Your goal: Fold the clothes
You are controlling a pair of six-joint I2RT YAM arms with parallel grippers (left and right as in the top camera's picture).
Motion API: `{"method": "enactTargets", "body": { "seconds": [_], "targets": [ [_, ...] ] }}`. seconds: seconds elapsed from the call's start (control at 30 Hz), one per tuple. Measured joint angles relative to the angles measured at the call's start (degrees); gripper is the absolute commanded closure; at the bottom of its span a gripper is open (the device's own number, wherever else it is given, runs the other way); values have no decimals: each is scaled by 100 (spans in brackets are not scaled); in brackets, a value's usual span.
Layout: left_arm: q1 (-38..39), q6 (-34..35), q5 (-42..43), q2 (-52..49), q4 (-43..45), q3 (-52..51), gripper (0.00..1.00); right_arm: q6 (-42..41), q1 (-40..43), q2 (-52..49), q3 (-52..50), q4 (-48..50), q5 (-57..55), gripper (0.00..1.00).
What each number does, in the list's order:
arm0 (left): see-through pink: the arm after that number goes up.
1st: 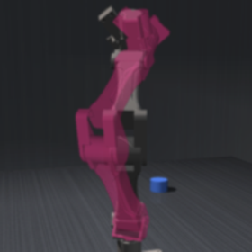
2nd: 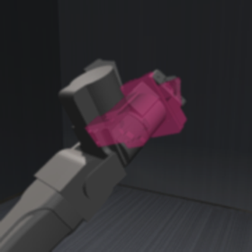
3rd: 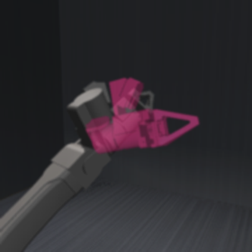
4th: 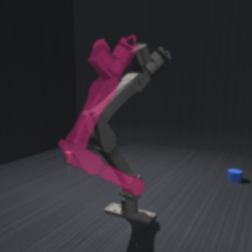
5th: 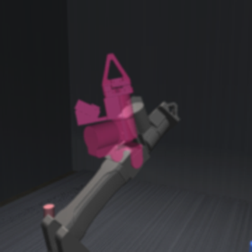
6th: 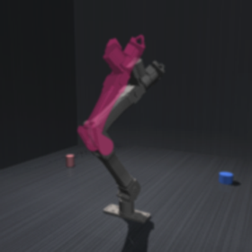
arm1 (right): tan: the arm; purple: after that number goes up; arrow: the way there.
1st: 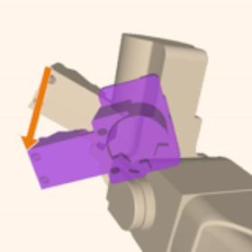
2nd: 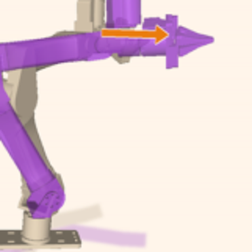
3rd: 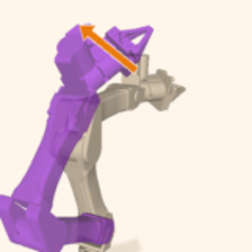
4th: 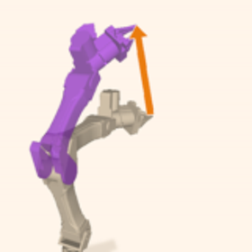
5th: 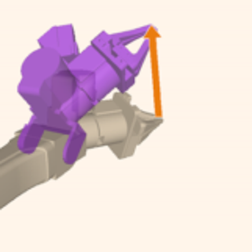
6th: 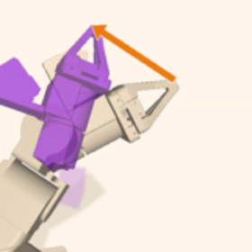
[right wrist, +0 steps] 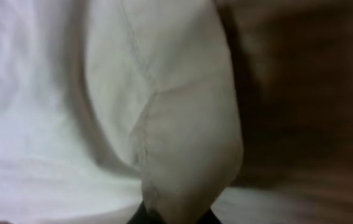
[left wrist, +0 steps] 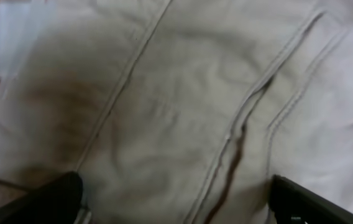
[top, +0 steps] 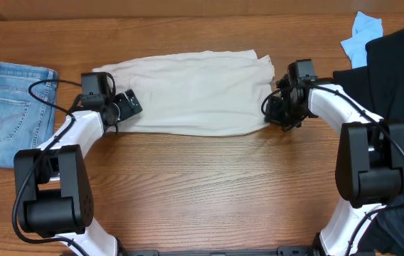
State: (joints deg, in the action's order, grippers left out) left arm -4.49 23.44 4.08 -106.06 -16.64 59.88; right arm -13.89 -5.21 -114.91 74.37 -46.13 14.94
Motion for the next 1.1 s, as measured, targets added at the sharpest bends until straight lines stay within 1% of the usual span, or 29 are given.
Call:
{"method": "enactTargets", "body": {
  "seconds": [0.03, 0.07, 0.17, 0.3, 0.4, 0.5, 0.57, 0.6, 0.67, 0.7, 0.73, 0.8, 0.83, 0.93, 1.03, 1.1],
  "targets": [
    [-13, 20, 15, 20, -238, 26, 12, -87, 9, 11, 22, -162, -81, 96],
    [-20, 57, 46, 44, -492, 57, 14, -151, 26, 20, 39, -339, -157, 96],
    [-118, 332, 258, 120, -1399, 129, 14, -262, 140, 31, 76, -868, -289, 96],
    [-205, 632, 595, 197, -2245, 144, 13, -455, 262, 33, 83, -1698, -509, 96],
    [-254, 667, 807, 212, -2474, 140, 14, -662, 262, 33, 55, -2004, -704, 95],
    [-321, 643, 953, 225, -2470, 133, 14, -761, 262, 44, 50, -2000, -754, 91],
    [-339, 636, 1060, 273, -2472, 94, 15, -809, 262, 103, 9, -1963, -846, 85],
    [-341, 616, 1115, 332, -2470, 50, 14, -824, 260, 162, -26, -1934, -960, 78],
    [-343, 564, 1102, 496, -2472, -70, 9, -863, 295, 343, -85, -1919, -1322, 52],
    [-369, 507, 973, 649, -2476, -138, 3, -894, 372, 542, -111, -1895, -1589, 40],
    [-431, 424, 817, 846, -2479, -179, 0, -898, 468, 752, -122, -1869, -1849, 35],
    [-540, 267, 557, 1257, -2417, -199, 0, -914, 608, 1095, -122, -1801, -2140, 30],
    [-577, 203, 400, 1462, -2396, -199, 0, -940, 669, 1379, -122, -1759, -2260, 30],
    [-590, 76, -33, 1947, -2369, -199, 0, -942, 658, 1825, -122, -1681, -2343, 30],
    [-590, 13, -319, 1928, -2345, -201, 0, -872, 656, 1875, -122, -1602, -2221, 30],
    [-590, 33, -352, 1633, -2341, -201, 0, -793, 623, 1875, -122, -1519, -2114, 30]
  ]
}}
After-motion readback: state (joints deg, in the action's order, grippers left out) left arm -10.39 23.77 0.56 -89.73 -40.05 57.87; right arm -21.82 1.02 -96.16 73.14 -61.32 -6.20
